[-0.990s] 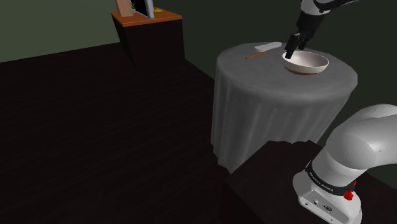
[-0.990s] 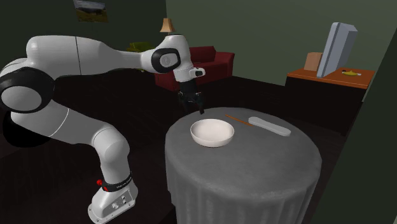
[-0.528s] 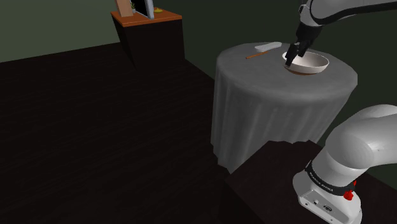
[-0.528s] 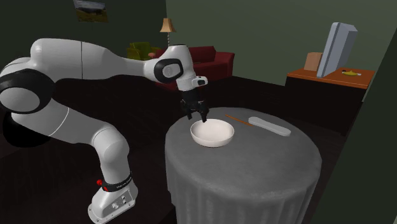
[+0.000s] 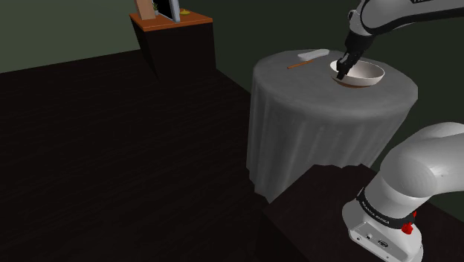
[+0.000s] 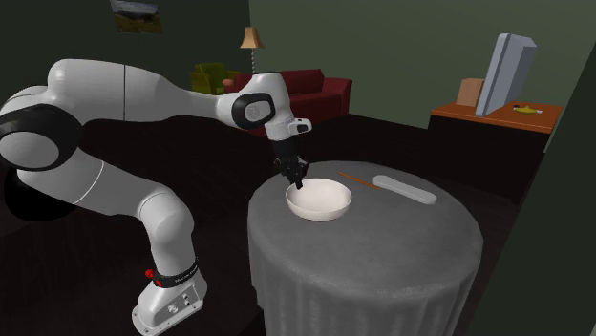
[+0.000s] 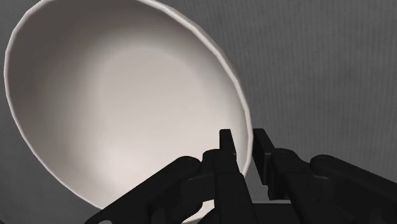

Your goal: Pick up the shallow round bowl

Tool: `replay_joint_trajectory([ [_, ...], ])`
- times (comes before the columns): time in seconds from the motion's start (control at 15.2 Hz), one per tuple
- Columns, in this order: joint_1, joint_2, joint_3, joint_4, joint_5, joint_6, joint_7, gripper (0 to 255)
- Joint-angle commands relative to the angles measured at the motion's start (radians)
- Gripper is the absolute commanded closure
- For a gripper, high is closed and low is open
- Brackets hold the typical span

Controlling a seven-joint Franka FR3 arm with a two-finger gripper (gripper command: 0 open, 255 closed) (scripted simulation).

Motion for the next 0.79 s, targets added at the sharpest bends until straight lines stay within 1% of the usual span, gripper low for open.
replay_joint_trajectory([
  [0.0, 0.000, 0.000, 0.000, 0.000, 0.000, 0.000, 0.000, 255],
  [0.26, 0.000, 0.000, 0.000, -0.002, -0.001, 0.002, 0.001, 255],
  [0.73, 0.008, -0.003, 0.018, 0.088, 0.021, -0.091, -0.013, 255],
])
